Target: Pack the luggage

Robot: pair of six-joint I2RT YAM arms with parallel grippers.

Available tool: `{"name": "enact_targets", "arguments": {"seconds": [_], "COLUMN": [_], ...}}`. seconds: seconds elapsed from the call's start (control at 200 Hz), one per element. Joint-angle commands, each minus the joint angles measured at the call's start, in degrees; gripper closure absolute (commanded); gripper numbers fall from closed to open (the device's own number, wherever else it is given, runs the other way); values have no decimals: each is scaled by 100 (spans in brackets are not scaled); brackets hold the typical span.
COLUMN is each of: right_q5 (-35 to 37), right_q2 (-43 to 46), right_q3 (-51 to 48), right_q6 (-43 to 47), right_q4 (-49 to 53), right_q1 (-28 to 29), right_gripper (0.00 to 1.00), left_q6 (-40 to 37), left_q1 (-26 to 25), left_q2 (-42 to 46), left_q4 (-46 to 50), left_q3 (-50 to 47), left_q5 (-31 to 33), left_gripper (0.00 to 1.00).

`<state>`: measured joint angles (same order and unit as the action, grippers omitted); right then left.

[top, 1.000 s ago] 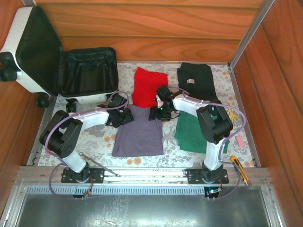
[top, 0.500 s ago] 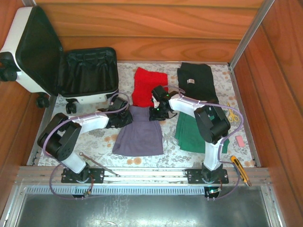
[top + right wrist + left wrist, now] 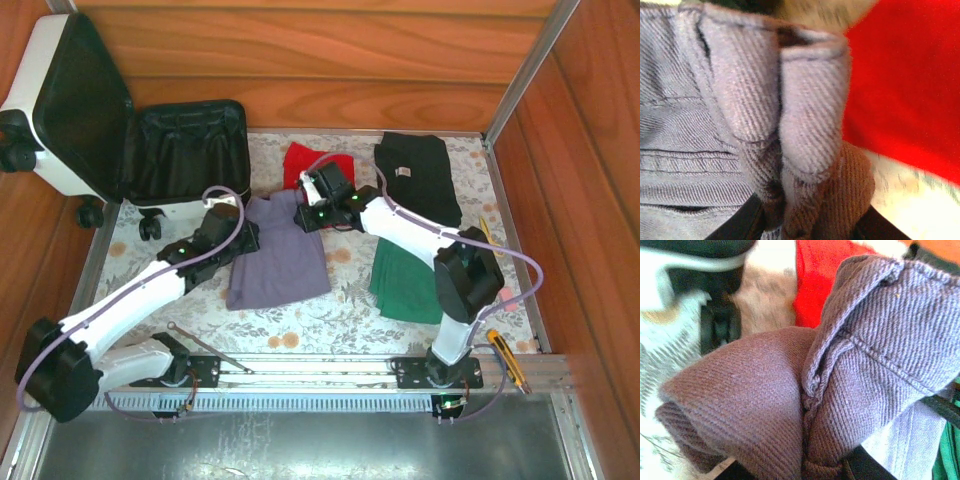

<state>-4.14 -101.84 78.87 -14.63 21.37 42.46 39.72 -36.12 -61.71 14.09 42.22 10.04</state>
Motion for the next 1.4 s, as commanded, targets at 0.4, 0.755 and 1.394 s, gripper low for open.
{"name": "enact_targets", "arguments": {"seconds": [0.4,0.755,1.394], "right_q5": [-62,-494,-791], "right_q2": [-684,-1702,-4190], "right_q3": [1141,2357,5378], "right_q6": [338,471,1181], "right_q4": [-2761,-3888,-5720], "right_q1": [-53,-53,-27], "right_gripper": [100,100,100], "left_q6": [-1785,-2548,-3836], "left_q1": [1398,2462,3620], "left_q2": [464,-151,-1246], "left_q4": [832,1038,-564], "left_q3": [1084,2229,2836], "left_q5": [675,384,114], "left_gripper": [100,100,100]}}
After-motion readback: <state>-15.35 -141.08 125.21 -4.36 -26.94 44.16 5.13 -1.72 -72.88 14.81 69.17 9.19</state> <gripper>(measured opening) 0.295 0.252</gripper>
